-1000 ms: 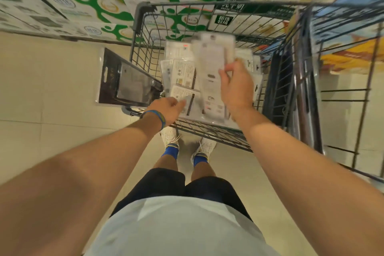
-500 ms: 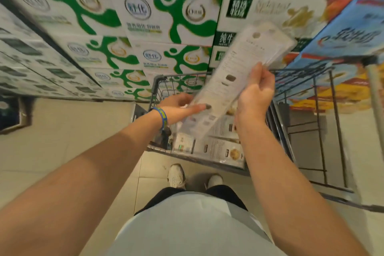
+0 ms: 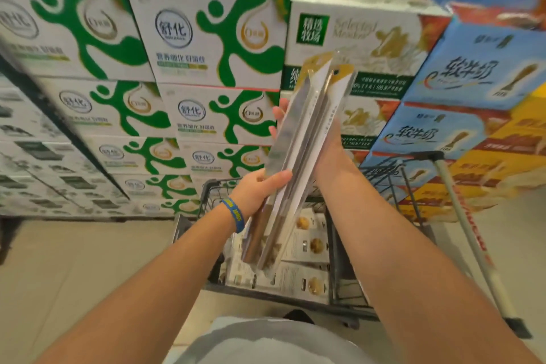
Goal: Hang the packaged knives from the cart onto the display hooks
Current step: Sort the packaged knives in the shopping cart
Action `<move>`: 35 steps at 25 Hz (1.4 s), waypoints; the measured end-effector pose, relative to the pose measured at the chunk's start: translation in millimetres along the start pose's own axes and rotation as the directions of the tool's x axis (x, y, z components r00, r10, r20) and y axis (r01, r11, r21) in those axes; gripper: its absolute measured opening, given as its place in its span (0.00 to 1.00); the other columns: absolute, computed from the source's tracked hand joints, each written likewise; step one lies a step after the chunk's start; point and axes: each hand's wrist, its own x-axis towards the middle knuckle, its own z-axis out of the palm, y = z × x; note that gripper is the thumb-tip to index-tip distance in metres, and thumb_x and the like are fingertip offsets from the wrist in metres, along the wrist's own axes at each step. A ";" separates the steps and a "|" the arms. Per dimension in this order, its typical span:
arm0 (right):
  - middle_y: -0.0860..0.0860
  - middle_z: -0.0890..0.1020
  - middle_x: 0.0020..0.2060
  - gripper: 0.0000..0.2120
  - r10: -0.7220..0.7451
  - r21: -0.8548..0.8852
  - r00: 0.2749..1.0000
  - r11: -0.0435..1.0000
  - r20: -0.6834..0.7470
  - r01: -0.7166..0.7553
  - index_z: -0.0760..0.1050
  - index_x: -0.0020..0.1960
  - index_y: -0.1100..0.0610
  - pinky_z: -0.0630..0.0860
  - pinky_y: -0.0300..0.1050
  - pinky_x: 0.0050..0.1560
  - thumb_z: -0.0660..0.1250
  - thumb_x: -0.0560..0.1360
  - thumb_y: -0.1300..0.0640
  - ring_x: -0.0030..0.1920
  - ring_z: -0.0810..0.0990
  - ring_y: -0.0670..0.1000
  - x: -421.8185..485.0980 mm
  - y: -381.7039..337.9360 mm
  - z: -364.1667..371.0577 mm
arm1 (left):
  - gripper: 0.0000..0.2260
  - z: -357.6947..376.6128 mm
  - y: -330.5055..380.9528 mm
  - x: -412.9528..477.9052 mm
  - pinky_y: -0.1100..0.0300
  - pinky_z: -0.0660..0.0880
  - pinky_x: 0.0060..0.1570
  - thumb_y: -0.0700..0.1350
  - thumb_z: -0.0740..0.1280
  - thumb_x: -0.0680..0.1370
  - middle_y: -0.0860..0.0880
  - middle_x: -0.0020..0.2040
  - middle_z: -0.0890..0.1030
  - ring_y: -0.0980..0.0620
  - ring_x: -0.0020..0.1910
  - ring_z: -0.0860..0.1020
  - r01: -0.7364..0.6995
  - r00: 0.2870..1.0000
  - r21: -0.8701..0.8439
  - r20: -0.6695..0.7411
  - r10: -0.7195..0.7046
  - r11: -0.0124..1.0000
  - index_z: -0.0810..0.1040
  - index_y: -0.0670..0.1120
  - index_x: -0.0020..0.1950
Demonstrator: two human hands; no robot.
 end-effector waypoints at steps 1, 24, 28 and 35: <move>0.57 0.84 0.54 0.28 -0.031 -0.012 0.998 0.999 -0.060 0.031 0.78 0.66 0.58 0.82 0.52 0.50 0.56 0.82 0.37 0.51 0.83 0.58 -0.1 -2.6 -4.2 | 0.26 3.8 4.6 0.4 0.60 0.76 0.50 0.69 0.68 0.61 0.60 0.42 0.84 0.61 0.44 0.81 -0.030 0.993 -0.004 -0.111 0.030 1.000 0.81 0.54 0.50; 0.51 0.88 0.44 0.19 -0.130 -0.459 0.939 0.888 -0.319 -0.033 0.78 0.61 0.50 0.85 0.57 0.47 0.70 0.77 0.39 0.45 0.88 0.54 -43.1 70.7 -103.5 | 0.19 -3.1 -26.8 20.7 0.62 0.65 0.32 0.63 0.57 0.81 0.52 0.39 0.75 0.50 0.39 0.75 0.186 0.874 0.018 -0.460 -0.157 0.982 0.73 0.50 0.42; 0.44 0.85 0.55 0.26 -0.106 -0.681 0.984 0.732 -0.144 -0.021 0.69 0.73 0.39 0.84 0.50 0.51 0.66 0.77 0.36 0.51 0.87 0.47 -32.4 113.3 -86.4 | 0.21 11.1 -37.5 13.7 0.62 0.75 0.38 0.68 0.56 0.78 0.55 0.45 0.82 0.55 0.44 0.82 0.168 0.949 -0.153 -0.242 -0.202 0.974 0.79 0.54 0.52; 0.48 0.87 0.54 0.28 0.074 -0.706 0.976 0.680 -0.204 -0.199 0.72 0.72 0.40 0.85 0.51 0.50 0.73 0.73 0.40 0.50 0.88 0.51 -21.6 171.0 -122.8 | 0.22 -24.1 -119.7 5.6 0.50 0.82 0.48 0.61 0.71 0.72 0.48 0.46 0.87 0.48 0.46 0.84 0.496 0.857 -0.346 0.050 -0.513 0.796 0.79 0.50 0.60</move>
